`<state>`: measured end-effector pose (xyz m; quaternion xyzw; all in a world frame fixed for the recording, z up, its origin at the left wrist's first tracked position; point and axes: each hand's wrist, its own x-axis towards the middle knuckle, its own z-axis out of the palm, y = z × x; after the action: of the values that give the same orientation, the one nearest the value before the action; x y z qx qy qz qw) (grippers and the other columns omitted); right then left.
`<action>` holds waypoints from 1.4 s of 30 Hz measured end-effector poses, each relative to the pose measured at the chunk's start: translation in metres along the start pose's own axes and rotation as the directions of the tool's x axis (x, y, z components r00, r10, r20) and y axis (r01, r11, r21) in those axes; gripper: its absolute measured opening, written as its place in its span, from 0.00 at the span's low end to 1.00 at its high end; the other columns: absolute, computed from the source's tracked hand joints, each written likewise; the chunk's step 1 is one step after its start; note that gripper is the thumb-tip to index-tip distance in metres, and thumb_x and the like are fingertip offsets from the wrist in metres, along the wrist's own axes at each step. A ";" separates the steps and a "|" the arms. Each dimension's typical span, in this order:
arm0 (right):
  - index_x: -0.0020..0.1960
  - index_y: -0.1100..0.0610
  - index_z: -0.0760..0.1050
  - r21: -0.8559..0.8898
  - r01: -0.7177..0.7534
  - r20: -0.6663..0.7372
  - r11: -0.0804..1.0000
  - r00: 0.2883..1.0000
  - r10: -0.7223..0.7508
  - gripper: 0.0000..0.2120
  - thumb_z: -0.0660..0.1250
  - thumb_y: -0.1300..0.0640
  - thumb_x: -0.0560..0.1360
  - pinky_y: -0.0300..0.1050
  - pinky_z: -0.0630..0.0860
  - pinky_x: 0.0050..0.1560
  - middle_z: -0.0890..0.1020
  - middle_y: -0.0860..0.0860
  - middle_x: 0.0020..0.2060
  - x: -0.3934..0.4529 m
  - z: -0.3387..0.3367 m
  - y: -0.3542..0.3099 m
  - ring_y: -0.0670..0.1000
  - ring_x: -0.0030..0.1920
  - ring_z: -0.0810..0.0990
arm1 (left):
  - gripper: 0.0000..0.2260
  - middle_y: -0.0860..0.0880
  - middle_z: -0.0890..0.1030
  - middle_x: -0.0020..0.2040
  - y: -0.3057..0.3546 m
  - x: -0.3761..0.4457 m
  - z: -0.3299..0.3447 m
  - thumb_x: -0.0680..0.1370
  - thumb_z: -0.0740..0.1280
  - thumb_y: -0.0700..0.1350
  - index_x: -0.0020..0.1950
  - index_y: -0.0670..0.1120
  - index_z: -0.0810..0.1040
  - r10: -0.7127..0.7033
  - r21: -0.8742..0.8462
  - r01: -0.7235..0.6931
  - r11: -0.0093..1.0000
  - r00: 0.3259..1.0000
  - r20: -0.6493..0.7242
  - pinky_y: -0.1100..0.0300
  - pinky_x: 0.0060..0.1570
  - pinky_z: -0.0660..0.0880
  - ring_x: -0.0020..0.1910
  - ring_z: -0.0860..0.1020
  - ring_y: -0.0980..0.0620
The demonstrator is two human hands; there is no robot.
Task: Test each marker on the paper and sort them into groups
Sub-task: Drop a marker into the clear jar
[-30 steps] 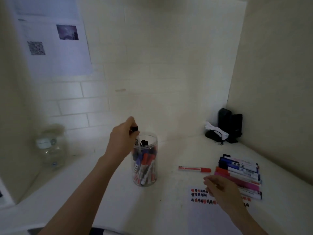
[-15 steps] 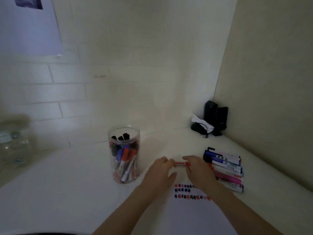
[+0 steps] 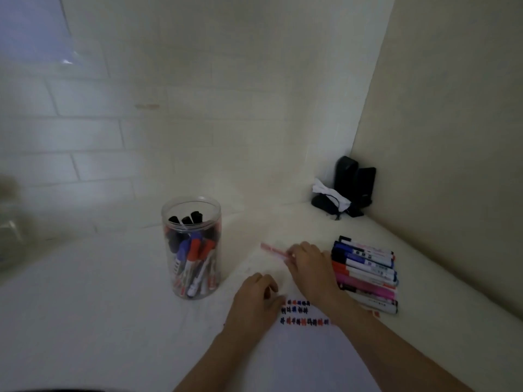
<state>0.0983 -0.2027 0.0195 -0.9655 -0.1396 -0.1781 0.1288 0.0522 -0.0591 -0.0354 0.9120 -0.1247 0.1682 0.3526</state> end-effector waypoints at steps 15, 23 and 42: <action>0.42 0.56 0.78 0.902 -0.430 0.400 -0.031 0.806 0.437 0.06 0.66 0.61 0.77 0.38 0.61 0.27 0.77 0.53 0.32 -0.124 -0.075 0.040 0.46 0.29 0.69 | 0.15 0.54 0.71 0.57 0.063 -0.019 -0.007 0.81 0.61 0.52 0.65 0.50 0.73 0.212 -0.062 -0.209 0.976 0.976 0.052 0.74 0.52 0.64 0.55 0.69 0.58; 0.36 0.58 0.80 0.928 -0.373 0.361 -0.028 0.875 0.323 0.13 0.65 0.59 0.79 0.40 0.63 0.30 0.73 0.56 0.30 -0.143 -0.099 0.021 0.47 0.29 0.68 | 0.08 0.58 0.74 0.44 0.106 -0.038 -0.027 0.82 0.60 0.47 0.56 0.47 0.76 0.331 -0.160 -0.308 0.938 0.933 0.145 0.72 0.42 0.63 0.40 0.69 0.62; 0.49 0.57 0.84 0.831 -0.557 0.544 0.023 0.820 0.179 0.09 0.71 0.53 0.73 0.45 0.77 0.44 0.84 0.56 0.42 -0.160 -0.099 0.004 0.49 0.38 0.78 | 0.13 0.46 0.81 0.43 0.107 -0.039 -0.052 0.76 0.65 0.49 0.49 0.41 0.84 -0.247 -0.875 0.413 0.252 0.902 0.355 0.56 0.52 0.70 0.44 0.75 0.51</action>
<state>-0.0743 -0.2716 0.0474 -0.6552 0.0219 0.1401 0.7420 -0.0317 -0.0965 0.0501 0.5542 -0.0294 -0.0791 0.8281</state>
